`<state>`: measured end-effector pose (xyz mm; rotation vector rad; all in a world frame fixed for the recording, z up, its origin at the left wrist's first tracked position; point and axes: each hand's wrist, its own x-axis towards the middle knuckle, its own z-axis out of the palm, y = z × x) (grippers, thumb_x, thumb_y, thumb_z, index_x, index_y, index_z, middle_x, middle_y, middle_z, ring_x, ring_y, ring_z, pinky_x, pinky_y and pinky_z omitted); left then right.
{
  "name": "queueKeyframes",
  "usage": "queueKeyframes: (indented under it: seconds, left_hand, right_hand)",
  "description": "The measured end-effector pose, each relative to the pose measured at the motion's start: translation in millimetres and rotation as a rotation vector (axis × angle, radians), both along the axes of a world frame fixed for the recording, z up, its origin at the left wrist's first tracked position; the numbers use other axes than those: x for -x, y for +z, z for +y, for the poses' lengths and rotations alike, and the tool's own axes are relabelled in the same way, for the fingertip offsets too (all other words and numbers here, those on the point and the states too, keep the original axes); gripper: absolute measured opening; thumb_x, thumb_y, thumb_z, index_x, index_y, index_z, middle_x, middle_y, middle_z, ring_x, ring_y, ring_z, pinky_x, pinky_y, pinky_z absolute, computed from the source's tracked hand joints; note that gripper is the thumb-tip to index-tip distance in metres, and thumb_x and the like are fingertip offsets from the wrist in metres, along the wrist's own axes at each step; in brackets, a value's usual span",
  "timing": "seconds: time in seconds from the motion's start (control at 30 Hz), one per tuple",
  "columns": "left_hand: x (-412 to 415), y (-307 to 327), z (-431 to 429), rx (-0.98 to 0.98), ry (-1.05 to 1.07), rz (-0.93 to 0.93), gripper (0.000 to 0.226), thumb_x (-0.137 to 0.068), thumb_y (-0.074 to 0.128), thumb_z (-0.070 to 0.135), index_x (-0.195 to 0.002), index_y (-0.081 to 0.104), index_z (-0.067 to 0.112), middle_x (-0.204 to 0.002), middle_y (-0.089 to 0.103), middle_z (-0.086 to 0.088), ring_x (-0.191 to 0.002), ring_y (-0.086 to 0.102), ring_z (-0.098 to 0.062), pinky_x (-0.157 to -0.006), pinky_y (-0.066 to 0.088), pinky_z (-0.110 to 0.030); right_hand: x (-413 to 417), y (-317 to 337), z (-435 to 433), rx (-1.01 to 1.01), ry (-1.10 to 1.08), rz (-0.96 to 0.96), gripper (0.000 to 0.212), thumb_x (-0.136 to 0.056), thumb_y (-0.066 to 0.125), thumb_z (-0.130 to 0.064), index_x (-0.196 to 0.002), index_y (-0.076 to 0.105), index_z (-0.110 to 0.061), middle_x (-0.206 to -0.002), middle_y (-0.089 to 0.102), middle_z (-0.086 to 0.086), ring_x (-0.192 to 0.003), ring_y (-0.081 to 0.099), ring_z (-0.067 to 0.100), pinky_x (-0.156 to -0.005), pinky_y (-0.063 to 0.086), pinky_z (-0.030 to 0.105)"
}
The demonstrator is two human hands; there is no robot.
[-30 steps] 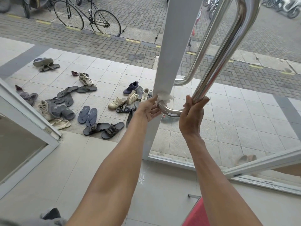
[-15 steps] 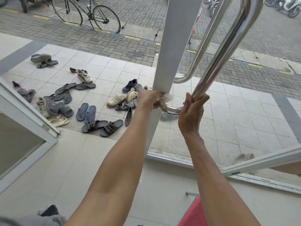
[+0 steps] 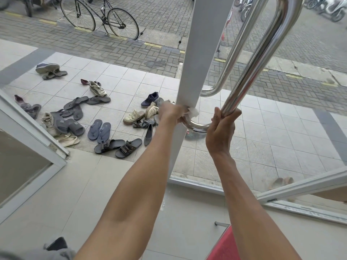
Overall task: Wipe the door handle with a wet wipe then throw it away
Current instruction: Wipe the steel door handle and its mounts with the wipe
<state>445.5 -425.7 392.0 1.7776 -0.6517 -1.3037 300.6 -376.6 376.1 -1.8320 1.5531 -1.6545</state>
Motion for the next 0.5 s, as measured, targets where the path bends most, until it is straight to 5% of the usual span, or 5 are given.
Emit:
queueKeyframes:
  seconds: [0.1, 0.17, 0.27, 0.33, 0.5]
  left_hand:
    - [8, 8, -3, 0.009, -0.006, -0.330, 0.043, -0.068, 0.082, 0.023, -0.102, 0.062, 0.007, -0.105, 0.064, -0.006, -0.083, 0.064, -0.020, -0.052, 0.053, -0.031]
    - [4, -3, -6, 0.042, 0.030, -0.031, 0.050, -0.067, 0.084, 0.019, -0.107, 0.057, 0.005, -0.096, 0.069, -0.011, -0.074, 0.069, -0.021, -0.062, 0.060, -0.033]
    - [-4, -19, 8, 0.053, -0.020, 0.598, 0.020, -0.088, 0.069, 0.022, -0.091, 0.063, 0.003, -0.063, 0.065, -0.009, -0.042, 0.055, -0.010, -0.041, 0.050, -0.019]
    - [-1, -36, 17, 0.066, 0.066, 0.887, 0.037, -0.096, 0.057, 0.027, -0.077, 0.068, -0.003, -0.059, 0.066, -0.011, -0.041, 0.056, -0.012, -0.043, 0.051, -0.019]
    - [24, -52, 37, 0.238, 0.237, 1.070, 0.027, -0.090, 0.061, 0.025, -0.095, 0.061, -0.001, -0.070, 0.074, -0.011, -0.060, 0.072, -0.016, -0.063, 0.058, -0.021]
  right_hand:
    - [0, 0, 0, 0.001, 0.004, -0.001, 0.017, -0.103, 0.040, -0.025, -0.099, 0.025, -0.018, -0.077, 0.052, 0.016, -0.065, 0.053, 0.028, -0.055, 0.045, 0.032]
    - [0, -1, 0, 0.001, 0.005, 0.003, 0.018, -0.103, 0.040, -0.026, -0.100, 0.024, -0.019, -0.078, 0.053, 0.016, -0.066, 0.054, 0.028, -0.057, 0.045, 0.031]
    - [0, -1, -1, -0.008, -0.002, 0.001, 0.018, -0.103, 0.040, -0.027, -0.100, 0.024, -0.019, -0.080, 0.054, 0.015, -0.068, 0.056, 0.028, -0.058, 0.044, 0.028]
    - [0, -1, 0, -0.010, -0.004, 0.003, 0.018, -0.103, 0.040, -0.027, -0.100, 0.024, -0.019, -0.080, 0.054, 0.015, -0.068, 0.056, 0.028, -0.058, 0.044, 0.028]
    - [0, -1, -1, -0.006, -0.017, 0.011, 0.019, -0.102, 0.040, -0.027, -0.101, 0.028, -0.012, -0.083, 0.054, 0.015, -0.069, 0.057, 0.029, -0.059, 0.045, 0.031]
